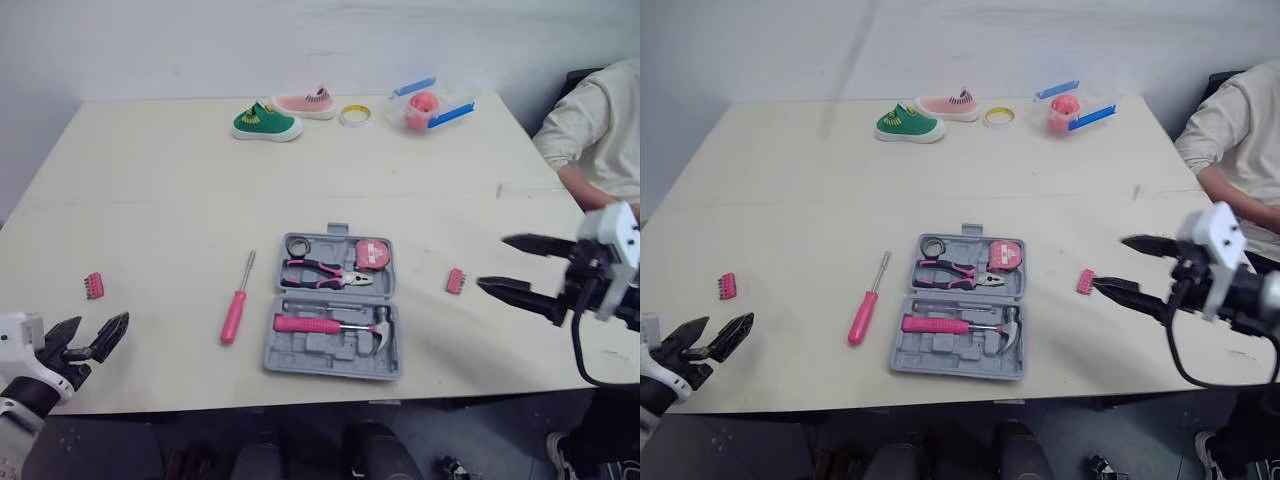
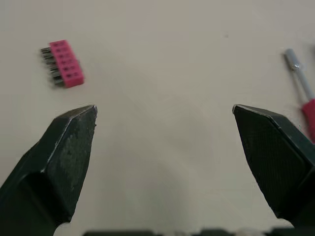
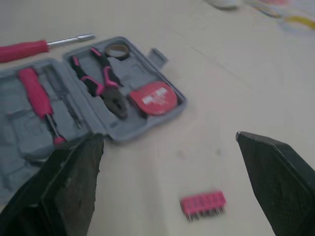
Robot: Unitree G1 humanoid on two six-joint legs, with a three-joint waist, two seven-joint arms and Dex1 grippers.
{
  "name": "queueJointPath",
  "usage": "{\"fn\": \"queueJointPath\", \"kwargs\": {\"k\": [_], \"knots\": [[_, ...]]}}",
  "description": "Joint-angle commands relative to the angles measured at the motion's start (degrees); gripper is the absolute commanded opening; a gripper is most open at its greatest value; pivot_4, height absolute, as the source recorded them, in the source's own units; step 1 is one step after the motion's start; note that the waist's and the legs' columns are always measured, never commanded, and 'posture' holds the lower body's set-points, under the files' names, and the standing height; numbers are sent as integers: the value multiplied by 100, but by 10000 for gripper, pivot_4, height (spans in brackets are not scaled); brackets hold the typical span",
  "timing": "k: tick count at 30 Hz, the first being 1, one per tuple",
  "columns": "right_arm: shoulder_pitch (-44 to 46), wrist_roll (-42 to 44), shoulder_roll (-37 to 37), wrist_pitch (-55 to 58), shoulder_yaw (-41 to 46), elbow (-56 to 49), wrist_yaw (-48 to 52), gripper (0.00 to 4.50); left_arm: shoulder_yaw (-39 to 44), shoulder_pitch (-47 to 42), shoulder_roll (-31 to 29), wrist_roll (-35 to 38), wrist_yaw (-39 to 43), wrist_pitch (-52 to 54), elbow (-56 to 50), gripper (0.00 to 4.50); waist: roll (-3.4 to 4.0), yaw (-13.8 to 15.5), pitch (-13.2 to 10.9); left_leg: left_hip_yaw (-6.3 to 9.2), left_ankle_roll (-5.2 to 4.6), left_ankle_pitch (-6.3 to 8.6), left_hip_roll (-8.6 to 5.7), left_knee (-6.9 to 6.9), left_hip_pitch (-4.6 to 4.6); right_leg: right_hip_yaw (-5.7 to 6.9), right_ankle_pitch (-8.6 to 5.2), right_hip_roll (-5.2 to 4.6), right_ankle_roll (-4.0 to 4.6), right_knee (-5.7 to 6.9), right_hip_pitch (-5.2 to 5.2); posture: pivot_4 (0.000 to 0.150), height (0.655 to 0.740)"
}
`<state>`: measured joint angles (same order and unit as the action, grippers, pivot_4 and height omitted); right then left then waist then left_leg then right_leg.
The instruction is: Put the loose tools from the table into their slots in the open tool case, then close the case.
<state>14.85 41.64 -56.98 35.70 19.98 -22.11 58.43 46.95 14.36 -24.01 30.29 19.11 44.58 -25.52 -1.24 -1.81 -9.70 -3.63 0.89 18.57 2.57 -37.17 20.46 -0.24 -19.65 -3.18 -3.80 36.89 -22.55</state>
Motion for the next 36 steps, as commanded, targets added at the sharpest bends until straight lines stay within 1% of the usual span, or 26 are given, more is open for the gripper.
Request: {"fn": "queueJointPath", "kwargs": {"k": [1, 5, 8, 9, 11, 15, 21, 25, 31, 36], "knots": [[1040, 707, 161, 365, -437, -260, 29, 45000, -59, -223, 67, -262, -723, -11, -303, 44704, -9, 12, -5, 0, 2, -1, 2, -2, -2, 0, 1, 3, -2, 2, 1, 1500, 7400], [1871, 1206, 434, 794, -954, -261, 122, 45000, -229, -721, -56, -317, -1100, 195, 42, 44704, -26, 61, -1, 10, 4, -1, 0, -1, 5, 13, 1, -4, -1, -6, 2, 1500, 7400], [2139, 826, 647, 572, -1479, -253, 257, 45000, -611, -1187, -196, -642, -1273, 38, 658, 44704, -27, 63, 0, 11, 0, 0, -10, -5, 13, 17, 1, -18, -1, -10, 0, 1500, 7400], [2150, 565, 680, 382, -1645, -197, 311, 45000, -726, -1337, -227, -765, -1347, -55, 877, 44704, -27, 56, 0, 11, -2, 0, -13, -5, 14, 17, 1, -21, -2, -10, 0, 1500, 7400], [2160, 311, 756, 208, -1781, -90, 297, 45000, -879, -1539, -234, -869, -1410, -159, 1146, 44704, -28, 35, 0, 10, -6, 1, -18, -4, 15, 17, 2, -26, -3, -12, -1, 1500, 7400], [2080, 474, 920, 347, -1730, -261, 172, 45000, -1178, -1849, -180, -1033, -1517, -330, 1529, 44704, -29, 21, 0, 10, -7, 2, -18, -4, 20, 20, 3, -27, -5, -13, -6, 1500, 7400], [1884, 615, 916, 527, -1646, -554, 2, 45000, -1119, -1929, -41, -1133, -1802, -494, 1720, 44704, -29, 20, 0, 10, -2, 0, -14, -2, 20, 25, 3, -25, -5, -8, -9, 1500, 7400], [1833, 693, 903, 601, -1601, -628, -60, 45000, -937, -2055, -16, -1210, -2128, -685, 1920, 44704, -30, 25, 0, 12, -2, -1, -14, -3, 20, 26, 3, -26, -5, -7, -8, 1500, 7400], [1786, 719, 911, 664, -1540, -654, -120, 45000, -1063, -2209, 24, -1210, -2197, -809, 2060, 44704, -30, 28, 0, 12, -1, -1, -15, -1, 21, 27, 3, -26, -5, -10, -8, 1500, 7400], [1680, 745, 919, 700, -1508, -745, -204, 45000, -1229, -2480, 231, -1399, -2608, -804, 2264, 44704, -30, 34, 0, 12, -1, -1, -15, -2, 21, 28, 3, -26, -5, -9, -8, 1500, 7400]]}}
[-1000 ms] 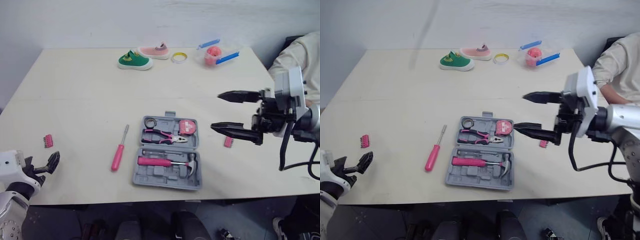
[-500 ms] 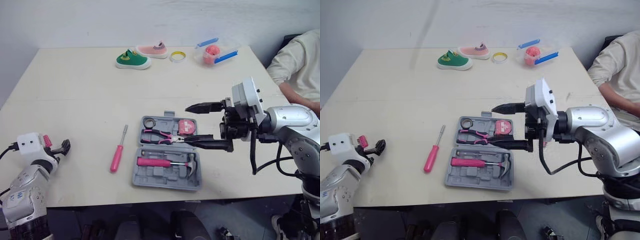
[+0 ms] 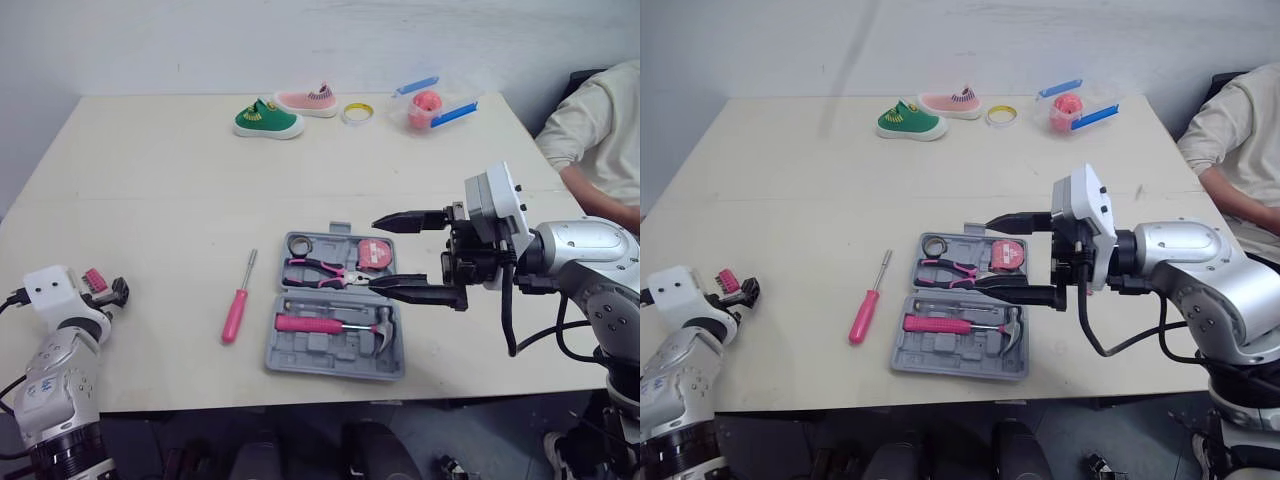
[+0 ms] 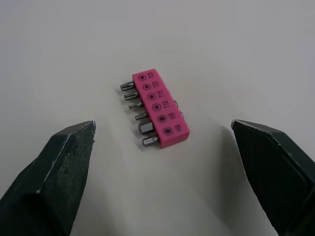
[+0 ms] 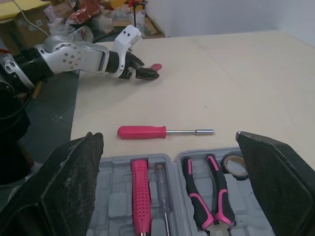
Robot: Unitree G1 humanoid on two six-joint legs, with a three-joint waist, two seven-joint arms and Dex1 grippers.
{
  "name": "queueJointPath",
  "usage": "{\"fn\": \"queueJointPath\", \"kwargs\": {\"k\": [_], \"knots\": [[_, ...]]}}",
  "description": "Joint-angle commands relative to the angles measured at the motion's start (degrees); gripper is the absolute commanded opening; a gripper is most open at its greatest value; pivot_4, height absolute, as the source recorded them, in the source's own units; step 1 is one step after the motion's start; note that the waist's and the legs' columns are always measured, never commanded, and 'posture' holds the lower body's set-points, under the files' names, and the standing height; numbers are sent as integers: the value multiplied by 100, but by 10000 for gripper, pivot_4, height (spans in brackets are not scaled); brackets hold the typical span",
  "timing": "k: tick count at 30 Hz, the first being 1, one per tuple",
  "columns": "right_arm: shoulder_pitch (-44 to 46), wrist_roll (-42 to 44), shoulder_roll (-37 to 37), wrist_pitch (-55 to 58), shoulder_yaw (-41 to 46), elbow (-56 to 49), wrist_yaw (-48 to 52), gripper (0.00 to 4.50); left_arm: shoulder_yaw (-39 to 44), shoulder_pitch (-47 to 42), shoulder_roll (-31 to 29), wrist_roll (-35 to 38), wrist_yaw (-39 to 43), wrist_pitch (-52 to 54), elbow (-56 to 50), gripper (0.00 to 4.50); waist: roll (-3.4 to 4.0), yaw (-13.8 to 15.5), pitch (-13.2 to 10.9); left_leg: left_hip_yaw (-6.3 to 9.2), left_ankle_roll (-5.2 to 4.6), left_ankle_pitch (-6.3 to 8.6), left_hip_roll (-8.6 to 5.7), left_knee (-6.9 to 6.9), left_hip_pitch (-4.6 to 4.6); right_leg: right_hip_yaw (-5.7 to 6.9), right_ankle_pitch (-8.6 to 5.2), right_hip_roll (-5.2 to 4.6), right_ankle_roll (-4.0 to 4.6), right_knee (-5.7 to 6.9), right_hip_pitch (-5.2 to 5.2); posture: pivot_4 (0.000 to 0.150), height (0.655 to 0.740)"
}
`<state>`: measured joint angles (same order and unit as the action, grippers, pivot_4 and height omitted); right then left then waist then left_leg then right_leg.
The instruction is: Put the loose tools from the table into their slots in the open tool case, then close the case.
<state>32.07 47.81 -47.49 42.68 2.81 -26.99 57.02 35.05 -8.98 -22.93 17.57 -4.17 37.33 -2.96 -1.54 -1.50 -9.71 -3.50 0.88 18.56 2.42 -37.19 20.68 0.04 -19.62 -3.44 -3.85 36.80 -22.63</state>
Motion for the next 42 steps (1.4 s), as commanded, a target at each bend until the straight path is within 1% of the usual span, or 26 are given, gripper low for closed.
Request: {"fn": "queueJointPath", "kwargs": {"k": [1, 2, 3, 4, 5, 19, 20, 21, 22, 23, 24, 25, 26, 32, 37, 40, 42], "knots": [[-64, 126, -30, 5, 211, -277, -90, 45000, -76, -185, 177, -158, -352, -82, 8, 44704, 0, 4, 0, 0, 0, 0, 0, 0, 0, 0, 0, 0, 0, 0, 0, 1500, 7400], [-82, 132, -32, 12, 214, -299, -113, 45000, -88, -230, 235, -160, -409, -70, 14, 44704, 0, 5, 0, 0, 0, 0, 0, 0, 0, 0, 0, 0, 0, 0, 0, 1500, 7400], [-99, 142, -35, 22, 220, -318, -133, 45000, -94, -274, 280, -151, -446, -53, 30, 39572, 0, 6, 0, 0, 0, 0, 0, 0, 0, 0, 0, 0, 0, 0, 0, 1500, 7400], [-109, 153, -38, 30, 224, -332, -150, 45000, -95, -304, 308, -142, -471, -41, 42, 37758, 0, 6, 0, 0, 0, 0, 0, 0, 0, 0, 0, 0, -1, 0, 0, 1500, 7400], [-121, 157, -45, 37, 229, -344, -166, 45000, -101, -318, 319, -151, -493, -34, 46, 33512, 0, 5, 0, -1, 0, 0, -1, -2, 0, 1, 1, 0, -1, 2, 0, 1500, 7400], [-226, 188, -85, 116, 251, -451, -337, 45000, -92, -366, 334, -208, -774, -3, -15, 33512, 0, -5, 0, -1, 3, -2, 0, 0, -3, 0, 0, 2, -1, 5, 0, 1500, 7400], [-231, 185, -87, 115, 249, -453, -343, 45000, -103, -366, 329, -216, -779, -9, -17, 28400, 0, -5, 0, -1, 3, -2, 0, 0, -3, 0, 1, 2, -1, 5, 0, 1500, 7400], [-230, 192, -85, 119, 248, -456, -351, 45000, -107, -367, 321, -221, -781, -17, -14, 25669, 0, -6, 0, -1, 3, -2, 0, 0, -3, 0, 0, 2, -1, 4, 0, 1500, 7400], [-228, 207, -82, 129, 252, -460, -362, 45000, -113, -367, 311, -220, -776, -16, -12, 20356, 0, -7, 0, -1, 3, -2, 0, 0, -3, 0, 1, 2, -1, 4, 0, 1500, 7400], [-228, 218, -76, 137, 250, -465, -375, 45000, -129, -365, 286, -229, -755, -21, -7, 13560, 0, -7, 0, -1, 3, -2, 0, 0, -3, 0, 1, 2, -1, 4, 0, 1500, 7400], [-232, 221, -75, 141, 246, -472, -380, 45000, -149, -362, 256, -240, -726, -37, -4, 12158, 0, -7, 0, -1, 3, -2, 0, 0, -3, 0, 1, 2, -1, 4, 0, 1500, 7400], [-239, 228, -75, 144, 245, -480, -385, 45000, -169, -359, 225, -249, -693, -45, -1, 8701, 0, -6, 0, -1, 3, -2, 0, 0, -3, 0, 1, 2, -1, 4, 0, 1500, 7400], [-247, 246, -76, 157, 245, -490, -392, 45000, -193, -353, 186, -256, -640, -50, 2, 6184, -1, -6, 0, -1, 3, -2, 0, 0, -3, 0, 1, 2, -1, 4, 0, 1500, 7400], [-286, 320, -64, 222, 246, -575, -451, 45000, -383, -262, -223, -174, 109, -171, -24, 5426, -2, -1, -1, 0, 3, -2, 0, 1, -1, 1, 0, 1, -1, 0, 0, 1500, 7400], [-287, 376, -54, 256, 259, -599, -500, 45000, -955, -47, -824, 68, 1593, -243, -164, 5426, -2, -5, -1, 2, 4, -2, 0, 5, 0, 1, 0, 0, 0, -5, -1, 1500, 7400], [-292, 384, -55, 246, 232, -613, -531, 45000, -1342, 200, -1293, 316, 2742, -171, -227, 5426, -1, -18, -1, 3, 5, -1, 1, 8, 1, 2, -1, -3, 3, -10, -2, 1500, 7400], [-298, 395, -56, 239, 222, -628, -547, 45000, -1523, 376, -1532, 336, 3214, -237, -227, 5426, 0, -30, -2, 4, 7, -1, 2, 14, 3, 1, -2, -3, 4, -20, -4, 1500, 7400]]}}
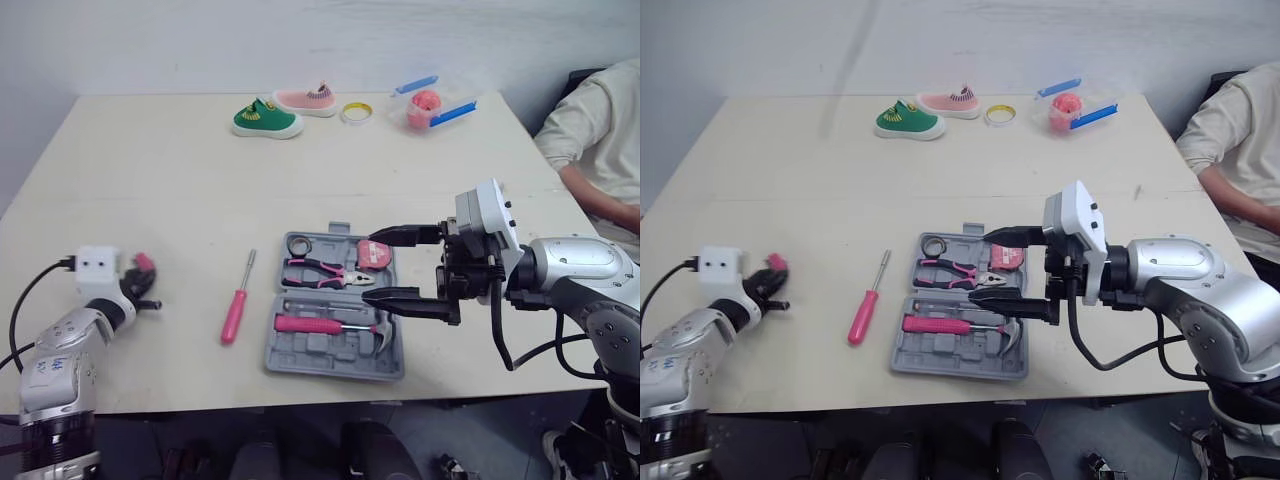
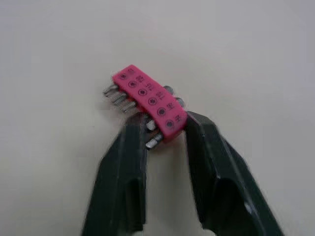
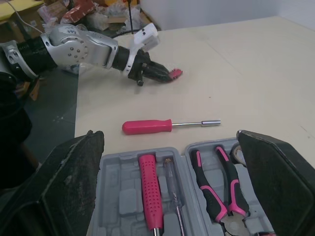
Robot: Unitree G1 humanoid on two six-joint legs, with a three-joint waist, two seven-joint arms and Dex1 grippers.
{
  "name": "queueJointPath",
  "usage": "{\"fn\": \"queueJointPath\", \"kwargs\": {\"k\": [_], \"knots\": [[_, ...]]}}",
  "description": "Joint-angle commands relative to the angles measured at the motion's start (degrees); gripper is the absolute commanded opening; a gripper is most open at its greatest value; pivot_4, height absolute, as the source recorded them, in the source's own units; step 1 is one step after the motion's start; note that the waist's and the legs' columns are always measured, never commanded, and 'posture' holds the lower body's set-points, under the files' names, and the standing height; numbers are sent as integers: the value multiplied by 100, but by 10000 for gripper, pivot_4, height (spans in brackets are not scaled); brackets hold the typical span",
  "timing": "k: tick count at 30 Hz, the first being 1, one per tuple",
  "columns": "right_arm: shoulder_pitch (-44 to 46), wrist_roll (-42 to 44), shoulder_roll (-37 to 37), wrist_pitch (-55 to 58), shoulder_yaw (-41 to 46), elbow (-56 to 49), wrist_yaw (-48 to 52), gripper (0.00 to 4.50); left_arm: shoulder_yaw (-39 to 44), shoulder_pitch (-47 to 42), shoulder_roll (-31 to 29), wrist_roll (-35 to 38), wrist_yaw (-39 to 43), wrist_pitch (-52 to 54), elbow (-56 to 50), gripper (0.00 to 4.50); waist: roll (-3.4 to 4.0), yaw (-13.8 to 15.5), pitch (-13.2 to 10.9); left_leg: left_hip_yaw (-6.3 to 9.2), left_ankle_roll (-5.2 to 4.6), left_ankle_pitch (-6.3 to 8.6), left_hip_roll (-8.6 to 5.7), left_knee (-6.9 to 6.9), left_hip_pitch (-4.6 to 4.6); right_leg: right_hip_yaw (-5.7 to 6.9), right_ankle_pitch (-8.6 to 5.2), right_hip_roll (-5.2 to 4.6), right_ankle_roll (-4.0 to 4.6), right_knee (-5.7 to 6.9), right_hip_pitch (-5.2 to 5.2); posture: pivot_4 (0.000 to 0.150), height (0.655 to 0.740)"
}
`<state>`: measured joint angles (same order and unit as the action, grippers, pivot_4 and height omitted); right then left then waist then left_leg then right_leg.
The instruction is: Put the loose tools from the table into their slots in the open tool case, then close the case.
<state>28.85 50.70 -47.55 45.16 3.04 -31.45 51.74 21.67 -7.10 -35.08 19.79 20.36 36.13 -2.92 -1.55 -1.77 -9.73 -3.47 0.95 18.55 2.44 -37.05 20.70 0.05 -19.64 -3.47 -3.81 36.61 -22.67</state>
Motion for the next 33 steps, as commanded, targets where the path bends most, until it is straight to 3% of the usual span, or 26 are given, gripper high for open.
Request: {"fn": "queueJointPath", "kwargs": {"k": [1, 3, 6, 12, 16, 33], "knots": [[21, 112, -48, -10, 196, -190, -28, 45000, -240, 269, -394, 65, 868, -176, -198, 5426, 3, -2, -1, 1, 0, 0, 1, 3, 1, 1, 0, 0, 1, -2, -1, 1500, 7400], [3, 107, -48, -23, 192, -203, -36, 45000, -275, 336, -428, -91, 804, -252, -77, 5426, 10, 2, -5, 2, 0, 0, 1, 8, 2, 0, -2, -1, 3, -7, -3, 1500, 7400], [-40, 94, -45, -43, 193, -237, -53, 45000, -100, 314, -216, -225, 390, -360, 147, 18316, 11, 12, -6, 3, -2, 1, 1, 9, 3, 1, -2, -3, 3, -9, -3, 1500, 7400], [-173, 131, -58, -48, 241, -354, -98, 45000, 284, 751, 485, -77, -315, -201, -635, 44308, 12, 10, -5, 4, -7, 2, 1, 7, 4, 1, -1, -4, 1, -8, -1, 1500, 7400], [-229, 150, -58, -60, 251, -382, -96, 45000, 451, 918, 1230, -33, -988, -123, -1164, 44308, 12, 22, -5, 4, -11, 4, -1, 2, 7, 3, 1, -4, -2, -10, 1, 1500, 7400], [-48, 91, 8, -53, 97, -306, -40, 45000, -44, 233, 2211, -502, -2253, 300, -1163, 44308, 13, 53, -4, 10, -16, 0, -7, -9, 15, 13, 6, -1, -11, -6, 4, 1500, 7400]]}}
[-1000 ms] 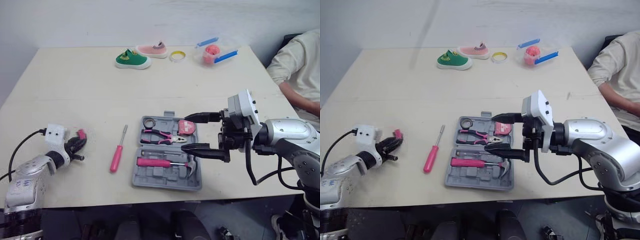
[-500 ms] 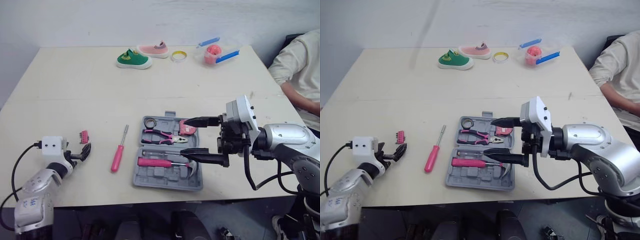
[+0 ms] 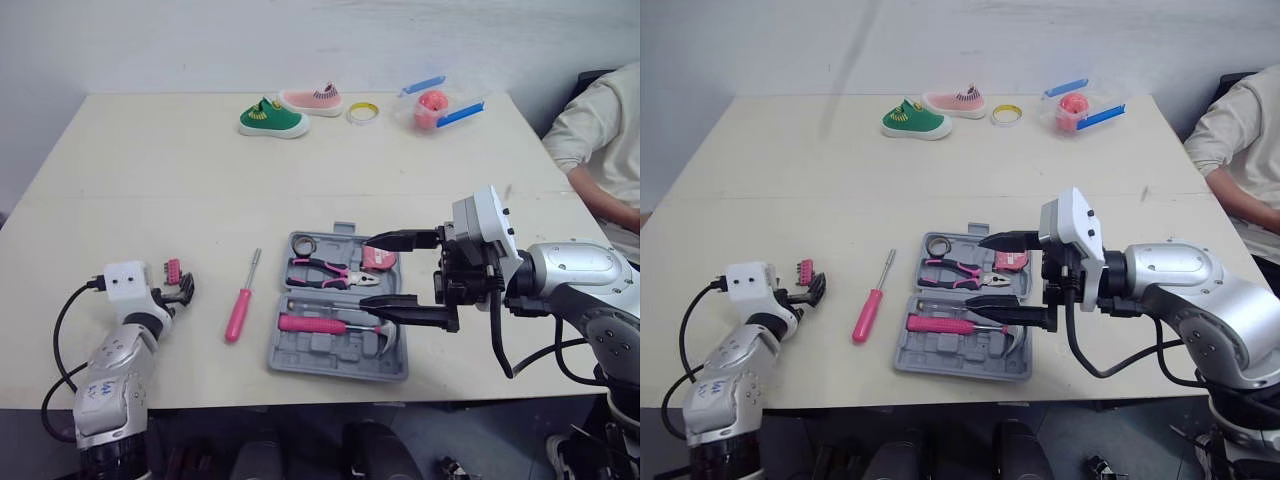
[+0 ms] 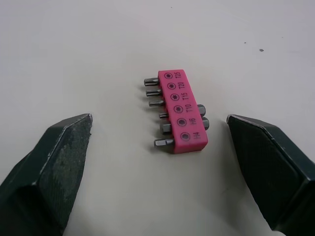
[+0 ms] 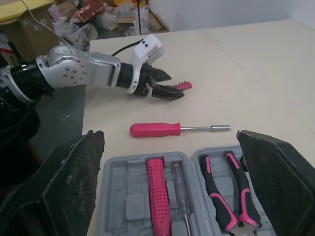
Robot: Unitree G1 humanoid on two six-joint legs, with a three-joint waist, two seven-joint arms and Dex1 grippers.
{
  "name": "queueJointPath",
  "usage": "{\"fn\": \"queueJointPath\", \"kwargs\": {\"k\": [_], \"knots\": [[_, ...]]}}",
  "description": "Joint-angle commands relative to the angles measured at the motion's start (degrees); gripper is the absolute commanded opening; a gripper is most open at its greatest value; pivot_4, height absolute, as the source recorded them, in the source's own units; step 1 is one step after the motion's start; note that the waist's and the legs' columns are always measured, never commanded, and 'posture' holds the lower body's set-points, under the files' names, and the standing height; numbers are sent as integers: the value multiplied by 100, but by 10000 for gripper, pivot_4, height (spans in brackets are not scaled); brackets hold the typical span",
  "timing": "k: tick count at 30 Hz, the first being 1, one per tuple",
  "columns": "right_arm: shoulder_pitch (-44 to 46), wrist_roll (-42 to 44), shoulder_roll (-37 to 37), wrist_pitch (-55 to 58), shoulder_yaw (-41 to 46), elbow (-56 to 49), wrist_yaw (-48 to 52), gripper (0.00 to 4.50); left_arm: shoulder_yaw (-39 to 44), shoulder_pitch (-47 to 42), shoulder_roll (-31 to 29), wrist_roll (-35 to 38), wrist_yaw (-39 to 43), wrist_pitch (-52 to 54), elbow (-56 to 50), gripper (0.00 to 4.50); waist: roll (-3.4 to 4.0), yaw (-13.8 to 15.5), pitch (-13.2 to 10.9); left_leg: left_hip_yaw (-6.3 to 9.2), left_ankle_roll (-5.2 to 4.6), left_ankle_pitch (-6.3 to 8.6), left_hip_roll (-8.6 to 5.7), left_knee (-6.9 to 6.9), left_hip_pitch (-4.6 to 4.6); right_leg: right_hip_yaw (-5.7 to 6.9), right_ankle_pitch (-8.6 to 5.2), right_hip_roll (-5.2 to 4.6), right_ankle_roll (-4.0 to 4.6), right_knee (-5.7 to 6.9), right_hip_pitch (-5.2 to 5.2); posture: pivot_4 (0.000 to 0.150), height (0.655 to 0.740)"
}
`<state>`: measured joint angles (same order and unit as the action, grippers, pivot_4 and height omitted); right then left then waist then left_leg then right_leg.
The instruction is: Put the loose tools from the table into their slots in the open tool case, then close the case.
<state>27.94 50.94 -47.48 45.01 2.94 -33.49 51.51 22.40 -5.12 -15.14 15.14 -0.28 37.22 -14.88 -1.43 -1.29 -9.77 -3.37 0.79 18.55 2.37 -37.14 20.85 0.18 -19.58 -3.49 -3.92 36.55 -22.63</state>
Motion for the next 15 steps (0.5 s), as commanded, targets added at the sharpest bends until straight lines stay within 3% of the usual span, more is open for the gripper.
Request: {"fn": "queueJointPath", "kwargs": {"k": [1, 15], "knots": [[39, 67, 0, -37, 105, -108, -19, 45000, -127, 20, 257, -53, -230, 198, 39, 44308, 0, 9, 0, 0, 0, 0, -1, -1, 0, 0, 0, 0, -1, 0, 0, 1500, 7400], [72, 126, -3, 16, 92, -111, -51, 45000, -177, -12, 309, -95, -196, 166, 87, 44308, 4, 97, 2, -2, 0, 0, -4, -2, 0, -2, 1, 0, -2, -2, 1, 1500, 7400]]}}
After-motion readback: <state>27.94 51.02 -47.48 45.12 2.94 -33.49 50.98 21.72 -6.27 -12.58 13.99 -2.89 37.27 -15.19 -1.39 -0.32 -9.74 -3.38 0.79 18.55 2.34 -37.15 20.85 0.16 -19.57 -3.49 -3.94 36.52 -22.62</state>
